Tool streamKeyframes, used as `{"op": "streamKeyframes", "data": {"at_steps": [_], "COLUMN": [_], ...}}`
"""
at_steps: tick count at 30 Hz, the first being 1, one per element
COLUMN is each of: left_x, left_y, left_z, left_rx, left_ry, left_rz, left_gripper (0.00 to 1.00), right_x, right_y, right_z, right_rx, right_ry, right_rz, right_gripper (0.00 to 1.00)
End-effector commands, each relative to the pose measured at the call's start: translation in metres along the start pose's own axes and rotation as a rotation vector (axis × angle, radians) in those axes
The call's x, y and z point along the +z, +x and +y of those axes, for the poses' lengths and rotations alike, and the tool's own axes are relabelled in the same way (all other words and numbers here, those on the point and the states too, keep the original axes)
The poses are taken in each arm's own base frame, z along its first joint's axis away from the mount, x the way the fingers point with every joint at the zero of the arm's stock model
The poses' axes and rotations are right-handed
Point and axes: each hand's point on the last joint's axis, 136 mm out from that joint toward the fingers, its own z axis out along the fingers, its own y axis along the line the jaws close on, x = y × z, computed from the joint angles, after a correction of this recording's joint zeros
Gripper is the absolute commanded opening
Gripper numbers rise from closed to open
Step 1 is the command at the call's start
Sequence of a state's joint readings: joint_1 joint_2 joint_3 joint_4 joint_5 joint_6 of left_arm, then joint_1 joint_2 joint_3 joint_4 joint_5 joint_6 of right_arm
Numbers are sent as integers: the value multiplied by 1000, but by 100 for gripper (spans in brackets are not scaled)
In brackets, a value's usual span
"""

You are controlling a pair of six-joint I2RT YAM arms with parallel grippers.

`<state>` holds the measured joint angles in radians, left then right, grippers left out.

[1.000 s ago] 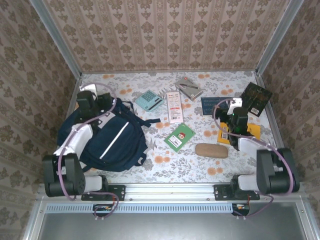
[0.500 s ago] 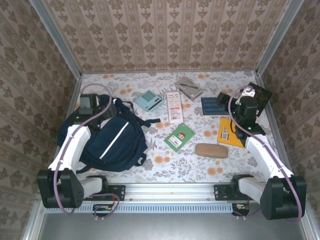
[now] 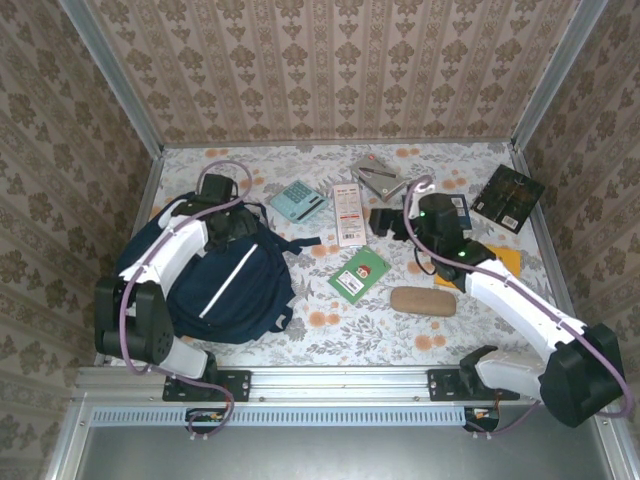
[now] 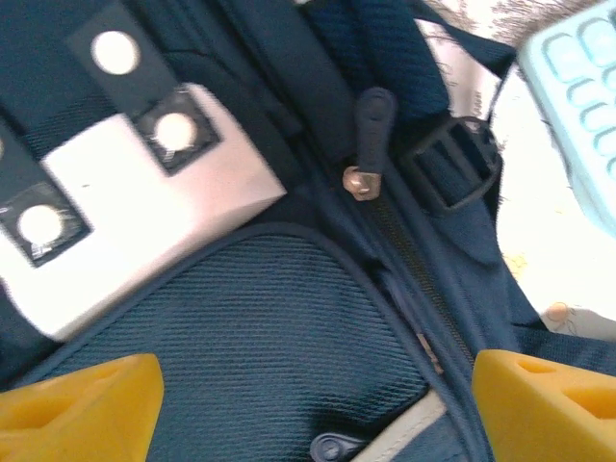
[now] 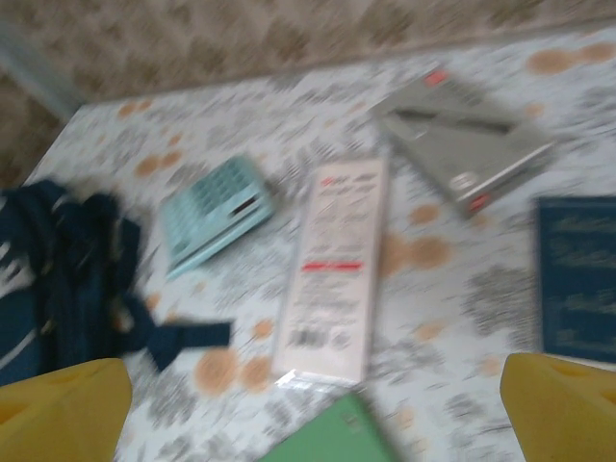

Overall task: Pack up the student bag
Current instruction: Rotate the student bag at the middle-left of the table.

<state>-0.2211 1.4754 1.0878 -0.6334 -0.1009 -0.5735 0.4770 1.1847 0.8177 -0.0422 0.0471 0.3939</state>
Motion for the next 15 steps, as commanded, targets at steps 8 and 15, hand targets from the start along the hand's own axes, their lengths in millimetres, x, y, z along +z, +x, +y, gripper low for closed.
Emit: {"op": "streamKeyframes", "data": {"at_steps": [8,15], "left_x": [-12,-12], "left_y": [10,33], "left_z": [56,74], "left_rx": [-143,-151], "left_ry": [-38,-94], "left_rz": [2,55], "left_gripper": [91,91], "right_x": [42,81], "right_y": [113,140], "right_z": [144,179], "right_rx": [-181,-246], "right_ry": [-228,-239], "right_rz": [327,412], "right_gripper": [100,86]}}
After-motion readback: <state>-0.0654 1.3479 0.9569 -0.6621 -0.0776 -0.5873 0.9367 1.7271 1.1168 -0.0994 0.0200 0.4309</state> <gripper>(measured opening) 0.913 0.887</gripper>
